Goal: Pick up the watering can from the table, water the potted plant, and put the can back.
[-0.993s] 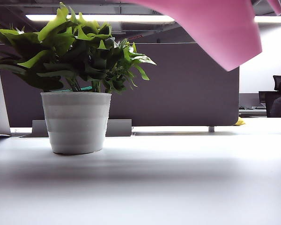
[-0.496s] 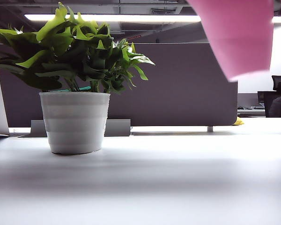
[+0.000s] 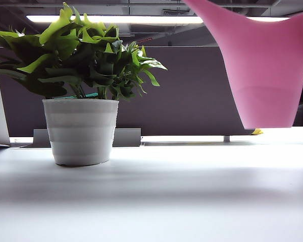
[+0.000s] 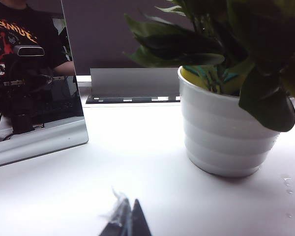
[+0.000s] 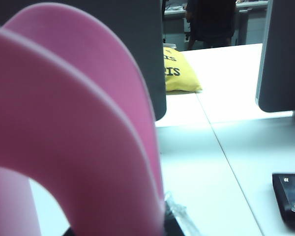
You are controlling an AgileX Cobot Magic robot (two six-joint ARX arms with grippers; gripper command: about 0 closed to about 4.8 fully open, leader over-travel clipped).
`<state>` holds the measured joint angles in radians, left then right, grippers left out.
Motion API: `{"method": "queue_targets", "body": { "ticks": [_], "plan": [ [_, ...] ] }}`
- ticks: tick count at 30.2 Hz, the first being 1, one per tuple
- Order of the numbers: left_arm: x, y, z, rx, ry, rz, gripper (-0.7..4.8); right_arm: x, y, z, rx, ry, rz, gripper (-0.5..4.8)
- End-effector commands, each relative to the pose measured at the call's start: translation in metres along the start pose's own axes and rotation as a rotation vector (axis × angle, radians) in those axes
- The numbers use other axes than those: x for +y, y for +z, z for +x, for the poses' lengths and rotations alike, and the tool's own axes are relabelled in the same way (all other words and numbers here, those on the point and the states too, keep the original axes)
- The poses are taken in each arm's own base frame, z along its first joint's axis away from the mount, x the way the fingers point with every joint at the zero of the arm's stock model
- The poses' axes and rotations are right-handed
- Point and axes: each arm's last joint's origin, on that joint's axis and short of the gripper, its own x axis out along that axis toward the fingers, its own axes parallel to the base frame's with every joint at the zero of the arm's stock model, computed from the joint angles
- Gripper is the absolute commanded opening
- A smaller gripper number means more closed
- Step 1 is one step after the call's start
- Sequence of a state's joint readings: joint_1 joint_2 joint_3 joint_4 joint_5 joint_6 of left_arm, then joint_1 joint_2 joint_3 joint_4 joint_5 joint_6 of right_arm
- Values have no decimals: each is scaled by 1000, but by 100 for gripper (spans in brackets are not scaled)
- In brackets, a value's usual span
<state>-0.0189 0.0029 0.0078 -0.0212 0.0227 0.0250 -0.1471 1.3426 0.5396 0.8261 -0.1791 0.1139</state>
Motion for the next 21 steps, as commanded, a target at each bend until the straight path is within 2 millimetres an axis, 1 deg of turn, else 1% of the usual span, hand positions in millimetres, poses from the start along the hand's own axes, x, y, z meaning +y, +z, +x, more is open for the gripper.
{"method": "queue_targets", "body": {
  "ticks": [1,5,11,21],
  "plan": [
    [0,1,0,-7,-1,-3,-5,-1,0,2,-142,14,39,-6],
    [0,1,0,-6,-1,-3,-5,-4,-16,9,-168,-2,46,-6],
    [0,1,0,-7,-1,-3,-5,-9,-34,18,-174,-25,51,-6],
    [0,1,0,-7,-1,-3,-5,-13,-55,25,-160,-52,56,-3]
  ]
}}
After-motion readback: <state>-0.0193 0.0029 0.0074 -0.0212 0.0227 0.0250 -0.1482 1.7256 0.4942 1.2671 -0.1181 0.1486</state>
